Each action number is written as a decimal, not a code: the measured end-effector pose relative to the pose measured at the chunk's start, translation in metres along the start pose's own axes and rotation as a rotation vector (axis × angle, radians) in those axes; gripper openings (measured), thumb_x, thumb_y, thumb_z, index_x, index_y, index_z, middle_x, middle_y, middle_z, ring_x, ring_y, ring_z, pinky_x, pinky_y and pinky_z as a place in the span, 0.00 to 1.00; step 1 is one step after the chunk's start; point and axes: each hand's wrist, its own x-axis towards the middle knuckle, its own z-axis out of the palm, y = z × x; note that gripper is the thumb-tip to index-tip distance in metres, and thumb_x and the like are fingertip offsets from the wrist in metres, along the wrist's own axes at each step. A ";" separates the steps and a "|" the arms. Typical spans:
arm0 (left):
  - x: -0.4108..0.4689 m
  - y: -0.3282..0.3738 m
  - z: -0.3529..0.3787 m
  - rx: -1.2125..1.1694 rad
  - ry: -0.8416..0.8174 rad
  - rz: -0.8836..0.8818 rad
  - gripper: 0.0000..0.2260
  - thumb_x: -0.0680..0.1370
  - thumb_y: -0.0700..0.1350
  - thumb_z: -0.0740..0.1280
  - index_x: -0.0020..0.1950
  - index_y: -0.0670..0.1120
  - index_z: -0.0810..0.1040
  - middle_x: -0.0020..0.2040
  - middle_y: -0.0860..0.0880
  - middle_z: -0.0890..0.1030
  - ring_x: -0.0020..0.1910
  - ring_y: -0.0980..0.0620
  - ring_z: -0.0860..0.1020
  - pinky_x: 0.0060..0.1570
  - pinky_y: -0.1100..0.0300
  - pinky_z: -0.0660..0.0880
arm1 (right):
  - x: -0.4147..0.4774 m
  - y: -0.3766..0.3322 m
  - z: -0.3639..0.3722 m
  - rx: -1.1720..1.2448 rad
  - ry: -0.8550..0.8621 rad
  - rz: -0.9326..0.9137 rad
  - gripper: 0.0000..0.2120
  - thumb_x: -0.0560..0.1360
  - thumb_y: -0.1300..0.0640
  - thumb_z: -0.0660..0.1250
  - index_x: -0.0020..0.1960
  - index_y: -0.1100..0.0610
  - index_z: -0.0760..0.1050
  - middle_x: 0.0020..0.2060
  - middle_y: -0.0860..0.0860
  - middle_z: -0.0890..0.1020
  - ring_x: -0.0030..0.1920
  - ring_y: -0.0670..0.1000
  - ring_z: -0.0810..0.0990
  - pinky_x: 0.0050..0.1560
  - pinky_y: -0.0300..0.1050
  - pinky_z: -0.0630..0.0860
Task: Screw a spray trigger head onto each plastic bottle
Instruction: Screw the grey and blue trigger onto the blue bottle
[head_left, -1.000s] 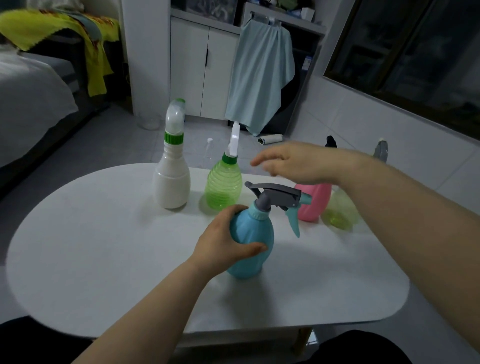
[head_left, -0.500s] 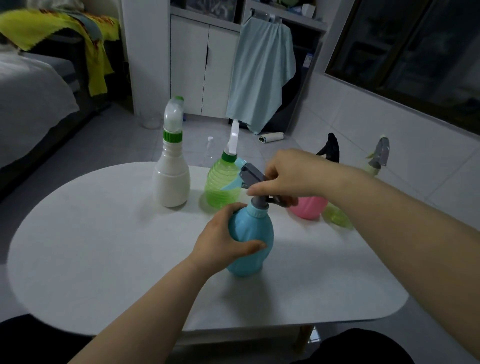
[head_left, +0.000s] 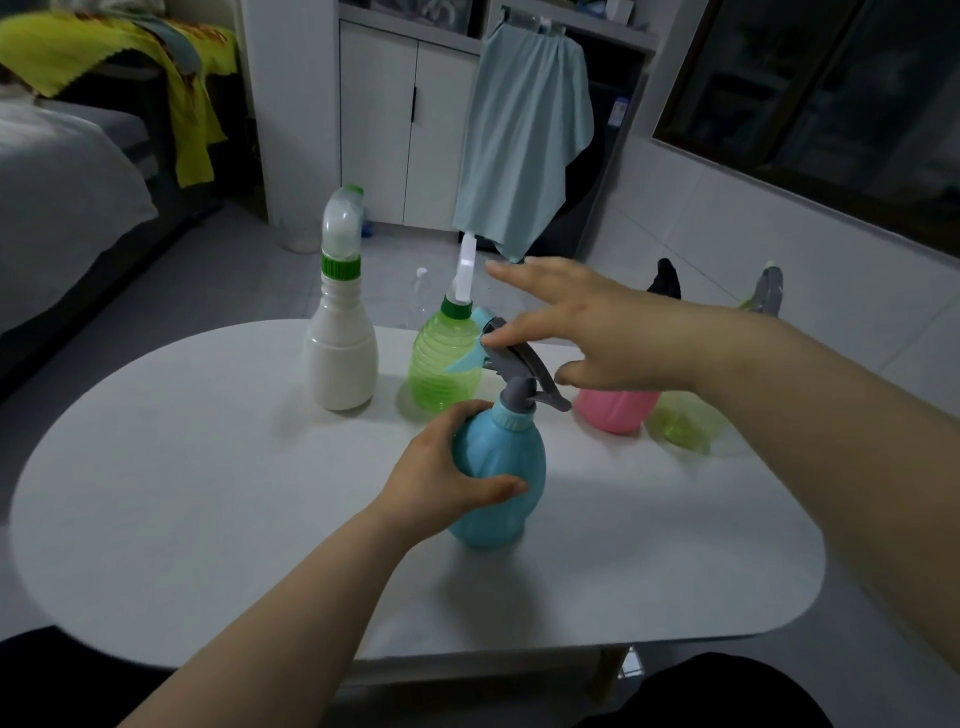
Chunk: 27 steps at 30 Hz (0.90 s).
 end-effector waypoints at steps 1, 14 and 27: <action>0.000 0.000 0.000 0.000 0.002 0.002 0.26 0.61 0.47 0.76 0.45 0.66 0.64 0.44 0.66 0.70 0.44 0.61 0.72 0.46 0.61 0.69 | 0.002 -0.002 -0.001 -0.077 0.020 -0.016 0.27 0.70 0.60 0.66 0.66 0.44 0.64 0.75 0.46 0.47 0.73 0.50 0.45 0.71 0.46 0.48; 0.001 -0.004 -0.002 -0.028 -0.005 0.019 0.27 0.61 0.44 0.77 0.45 0.67 0.65 0.45 0.66 0.71 0.45 0.65 0.72 0.41 0.71 0.70 | -0.012 0.012 0.045 0.737 0.393 0.215 0.27 0.67 0.58 0.70 0.63 0.49 0.65 0.66 0.50 0.69 0.65 0.48 0.68 0.67 0.41 0.63; 0.008 -0.002 -0.007 0.057 -0.163 0.043 0.35 0.56 0.46 0.77 0.56 0.64 0.64 0.49 0.66 0.72 0.46 0.74 0.72 0.40 0.81 0.68 | 0.002 -0.006 0.102 1.397 0.381 0.113 0.17 0.67 0.70 0.67 0.43 0.47 0.75 0.44 0.42 0.80 0.44 0.34 0.79 0.49 0.28 0.74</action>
